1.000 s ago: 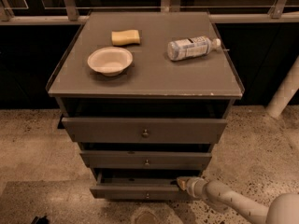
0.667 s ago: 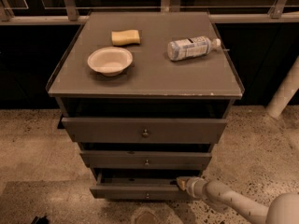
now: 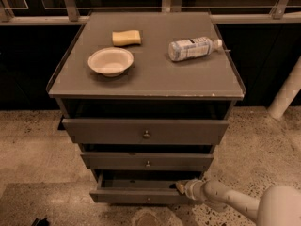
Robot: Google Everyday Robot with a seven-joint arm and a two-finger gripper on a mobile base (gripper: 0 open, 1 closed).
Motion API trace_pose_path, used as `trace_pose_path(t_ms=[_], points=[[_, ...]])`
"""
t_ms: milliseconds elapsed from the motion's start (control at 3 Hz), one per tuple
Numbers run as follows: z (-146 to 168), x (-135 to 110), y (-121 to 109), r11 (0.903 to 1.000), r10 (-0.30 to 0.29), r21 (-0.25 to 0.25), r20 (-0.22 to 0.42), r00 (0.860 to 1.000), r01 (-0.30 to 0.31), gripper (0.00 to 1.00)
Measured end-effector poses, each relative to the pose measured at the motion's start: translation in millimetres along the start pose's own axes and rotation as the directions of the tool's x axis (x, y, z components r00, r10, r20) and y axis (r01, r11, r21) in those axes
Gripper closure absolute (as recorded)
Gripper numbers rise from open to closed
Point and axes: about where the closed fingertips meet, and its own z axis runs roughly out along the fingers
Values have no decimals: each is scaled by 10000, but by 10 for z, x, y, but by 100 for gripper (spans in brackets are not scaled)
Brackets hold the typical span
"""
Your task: Open bottom drawer
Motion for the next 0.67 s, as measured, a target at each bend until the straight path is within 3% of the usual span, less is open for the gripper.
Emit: trace_pose_path(t_ms=[333,667], points=[[-3,136,51,9982,-547,-245,-338,9979,539,100],[-157,394,252,9833,-1456,-1182,-559,9878,1383,100]])
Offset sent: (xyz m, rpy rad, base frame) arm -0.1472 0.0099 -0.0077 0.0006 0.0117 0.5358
